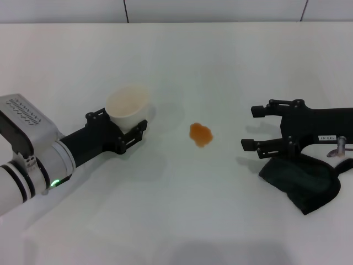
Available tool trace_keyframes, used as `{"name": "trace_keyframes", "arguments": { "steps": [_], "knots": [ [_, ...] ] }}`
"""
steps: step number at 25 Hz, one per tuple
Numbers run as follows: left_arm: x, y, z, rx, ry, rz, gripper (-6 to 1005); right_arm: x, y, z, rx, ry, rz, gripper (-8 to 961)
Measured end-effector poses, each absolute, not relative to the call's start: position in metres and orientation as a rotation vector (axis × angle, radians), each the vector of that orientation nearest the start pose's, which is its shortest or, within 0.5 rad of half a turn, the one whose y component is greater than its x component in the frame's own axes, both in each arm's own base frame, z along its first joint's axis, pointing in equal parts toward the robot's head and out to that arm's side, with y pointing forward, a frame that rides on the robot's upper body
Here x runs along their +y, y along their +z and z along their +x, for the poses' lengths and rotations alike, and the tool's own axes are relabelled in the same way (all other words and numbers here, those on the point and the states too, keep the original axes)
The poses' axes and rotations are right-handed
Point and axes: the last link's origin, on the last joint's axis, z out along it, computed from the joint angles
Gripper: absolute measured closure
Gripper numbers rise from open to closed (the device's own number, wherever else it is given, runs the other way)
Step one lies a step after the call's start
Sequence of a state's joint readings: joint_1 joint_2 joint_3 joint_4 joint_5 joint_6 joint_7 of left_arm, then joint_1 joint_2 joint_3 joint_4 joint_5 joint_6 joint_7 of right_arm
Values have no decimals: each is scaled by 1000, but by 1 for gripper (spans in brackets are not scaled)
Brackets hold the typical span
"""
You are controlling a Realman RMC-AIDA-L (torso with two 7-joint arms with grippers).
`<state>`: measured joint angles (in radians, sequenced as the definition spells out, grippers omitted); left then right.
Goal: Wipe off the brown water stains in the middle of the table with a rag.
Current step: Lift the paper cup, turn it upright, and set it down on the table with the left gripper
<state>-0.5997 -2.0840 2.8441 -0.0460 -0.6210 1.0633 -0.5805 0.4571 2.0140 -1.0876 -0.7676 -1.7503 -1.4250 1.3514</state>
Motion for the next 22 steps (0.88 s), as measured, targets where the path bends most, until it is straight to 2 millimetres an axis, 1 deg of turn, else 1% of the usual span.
{"name": "trace_keyframes", "arguments": {
  "steps": [7, 22],
  "knots": [
    [330, -81, -306, -559, -519, -2371, 318, 336, 0, 249, 373, 567, -2789, 83],
    [333, -81, -305, -547, -502, -2383, 292, 338, 0, 247, 366, 569, -2790, 83]
  ]
}}
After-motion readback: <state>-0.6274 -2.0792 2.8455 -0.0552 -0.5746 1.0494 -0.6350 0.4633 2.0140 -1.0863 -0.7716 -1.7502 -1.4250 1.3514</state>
